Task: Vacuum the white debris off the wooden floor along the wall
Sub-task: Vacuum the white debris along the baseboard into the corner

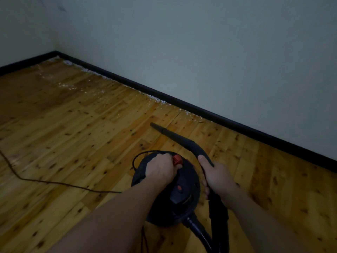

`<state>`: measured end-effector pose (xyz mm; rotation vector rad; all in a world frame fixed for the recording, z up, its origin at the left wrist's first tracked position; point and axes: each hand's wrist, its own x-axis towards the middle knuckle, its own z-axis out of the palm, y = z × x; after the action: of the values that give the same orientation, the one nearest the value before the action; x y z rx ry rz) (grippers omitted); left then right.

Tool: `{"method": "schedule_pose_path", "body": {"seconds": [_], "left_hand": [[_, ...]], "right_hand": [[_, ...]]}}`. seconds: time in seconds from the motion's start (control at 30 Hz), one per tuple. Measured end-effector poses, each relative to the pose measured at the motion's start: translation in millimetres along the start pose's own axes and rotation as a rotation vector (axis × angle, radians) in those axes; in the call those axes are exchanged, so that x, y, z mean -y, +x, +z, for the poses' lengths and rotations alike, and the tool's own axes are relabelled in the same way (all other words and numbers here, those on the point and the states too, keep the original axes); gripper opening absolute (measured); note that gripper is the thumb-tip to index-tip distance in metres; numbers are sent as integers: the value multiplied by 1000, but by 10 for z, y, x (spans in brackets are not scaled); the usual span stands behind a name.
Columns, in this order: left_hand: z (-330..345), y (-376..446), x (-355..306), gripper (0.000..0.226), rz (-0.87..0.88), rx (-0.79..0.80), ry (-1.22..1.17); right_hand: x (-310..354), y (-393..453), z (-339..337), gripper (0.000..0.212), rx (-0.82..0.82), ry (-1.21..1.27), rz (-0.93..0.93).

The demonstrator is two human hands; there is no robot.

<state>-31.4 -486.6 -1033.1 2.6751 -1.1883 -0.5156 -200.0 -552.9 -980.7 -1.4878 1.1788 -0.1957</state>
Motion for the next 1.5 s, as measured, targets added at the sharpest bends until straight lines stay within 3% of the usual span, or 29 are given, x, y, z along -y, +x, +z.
{"method": "schedule_pose_path", "body": {"seconds": [0.47,1.5], "left_hand": [[-375,712,659,38,-96,-36,-10],[-722,1604,1109,36,-120,4,-4]], "right_hand": [[564,561,503,52,106,26,-16],[1160,1440,1171,51,269,-7,-78]]}}
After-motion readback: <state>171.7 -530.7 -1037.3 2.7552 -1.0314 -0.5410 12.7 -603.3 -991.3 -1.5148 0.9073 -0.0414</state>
